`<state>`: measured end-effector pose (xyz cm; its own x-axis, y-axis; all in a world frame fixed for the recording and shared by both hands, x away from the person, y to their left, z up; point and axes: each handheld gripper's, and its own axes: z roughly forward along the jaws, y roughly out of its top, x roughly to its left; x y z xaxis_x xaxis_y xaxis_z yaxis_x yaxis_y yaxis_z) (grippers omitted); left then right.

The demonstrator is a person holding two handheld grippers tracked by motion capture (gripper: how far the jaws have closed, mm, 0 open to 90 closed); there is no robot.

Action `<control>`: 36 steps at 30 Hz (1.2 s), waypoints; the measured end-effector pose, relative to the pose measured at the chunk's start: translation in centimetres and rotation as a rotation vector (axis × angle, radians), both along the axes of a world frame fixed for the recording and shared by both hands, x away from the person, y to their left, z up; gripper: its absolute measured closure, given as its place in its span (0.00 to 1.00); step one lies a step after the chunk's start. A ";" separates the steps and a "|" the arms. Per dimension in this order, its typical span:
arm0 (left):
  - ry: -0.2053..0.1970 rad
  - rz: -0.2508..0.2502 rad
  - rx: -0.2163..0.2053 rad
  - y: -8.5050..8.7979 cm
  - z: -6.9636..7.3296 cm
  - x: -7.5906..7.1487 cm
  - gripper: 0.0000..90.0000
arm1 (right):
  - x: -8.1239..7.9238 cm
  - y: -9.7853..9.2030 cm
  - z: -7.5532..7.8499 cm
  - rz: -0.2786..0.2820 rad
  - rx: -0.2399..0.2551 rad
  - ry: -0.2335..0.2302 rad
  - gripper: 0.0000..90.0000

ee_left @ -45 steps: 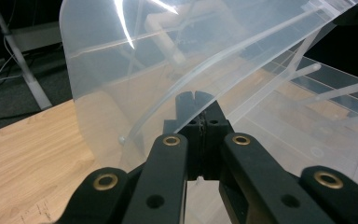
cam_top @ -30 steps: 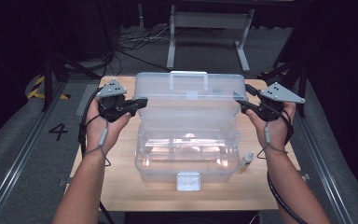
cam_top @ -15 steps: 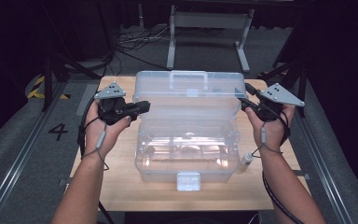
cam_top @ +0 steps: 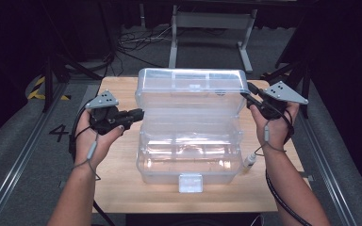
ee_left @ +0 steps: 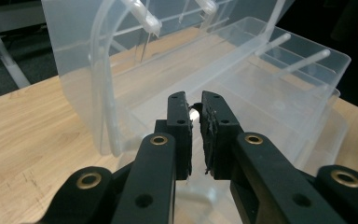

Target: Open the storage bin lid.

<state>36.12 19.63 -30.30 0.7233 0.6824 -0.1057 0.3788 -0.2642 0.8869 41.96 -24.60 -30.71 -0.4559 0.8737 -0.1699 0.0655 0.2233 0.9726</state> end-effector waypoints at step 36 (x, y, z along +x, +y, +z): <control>0.194 -0.232 0.157 -0.6 -8.7 -4.4 0.95 | 1.5 -0.6 0.4 0.029 0.007 0.083 0.80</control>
